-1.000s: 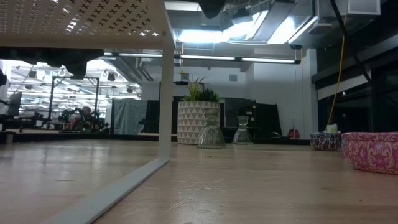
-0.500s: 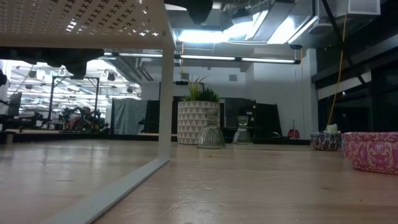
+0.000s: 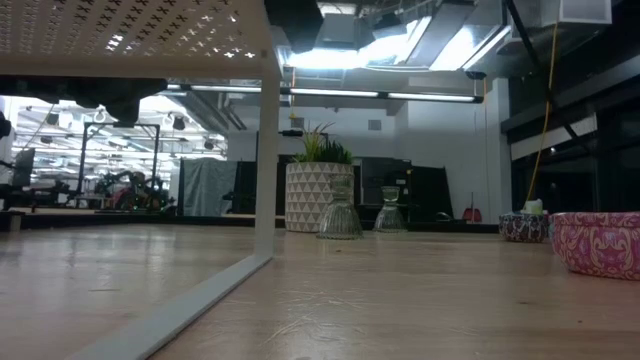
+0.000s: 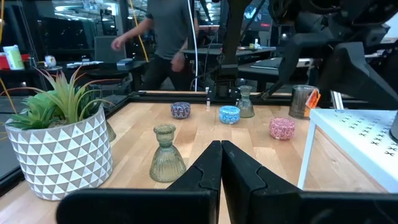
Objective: Pick & Place candle stick holders
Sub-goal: Put the top silver scented candle on the shelf, then put the silver scented candle on the shelf
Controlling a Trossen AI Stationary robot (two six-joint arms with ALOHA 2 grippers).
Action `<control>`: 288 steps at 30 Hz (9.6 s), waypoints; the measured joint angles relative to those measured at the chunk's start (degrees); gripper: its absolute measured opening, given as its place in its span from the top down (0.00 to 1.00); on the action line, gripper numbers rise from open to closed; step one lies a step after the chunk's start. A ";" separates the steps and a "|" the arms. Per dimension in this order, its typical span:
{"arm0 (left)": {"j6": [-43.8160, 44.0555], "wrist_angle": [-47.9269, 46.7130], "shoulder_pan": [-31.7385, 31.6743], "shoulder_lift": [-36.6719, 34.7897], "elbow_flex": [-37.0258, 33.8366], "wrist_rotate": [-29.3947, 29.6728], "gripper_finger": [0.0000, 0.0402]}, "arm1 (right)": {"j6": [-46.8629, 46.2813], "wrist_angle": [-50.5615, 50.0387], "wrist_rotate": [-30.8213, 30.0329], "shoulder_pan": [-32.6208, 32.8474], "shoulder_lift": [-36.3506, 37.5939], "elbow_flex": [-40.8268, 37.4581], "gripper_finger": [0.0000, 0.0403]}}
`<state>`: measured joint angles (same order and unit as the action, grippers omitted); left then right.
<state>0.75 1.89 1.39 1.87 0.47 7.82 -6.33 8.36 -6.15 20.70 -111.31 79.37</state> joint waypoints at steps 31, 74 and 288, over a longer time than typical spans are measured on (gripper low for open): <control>0.00 0.00 0.00 0.00 0.00 0.01 0.99 | 5.73 -9.73 7.38 2.50 -2.72 7.74 0.56; 0.00 -0.02 0.02 0.00 0.02 -0.01 0.99 | 5.51 -3.05 1.61 -0.57 -4.52 7.59 0.62; 0.00 0.00 0.01 0.22 0.01 0.02 0.99 | -64.39 -42.64 -5.13 44.55 26.25 -34.51 0.01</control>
<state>0.75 1.89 1.40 2.09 0.48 7.84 -70.72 -34.28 -11.28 65.26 -85.06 44.87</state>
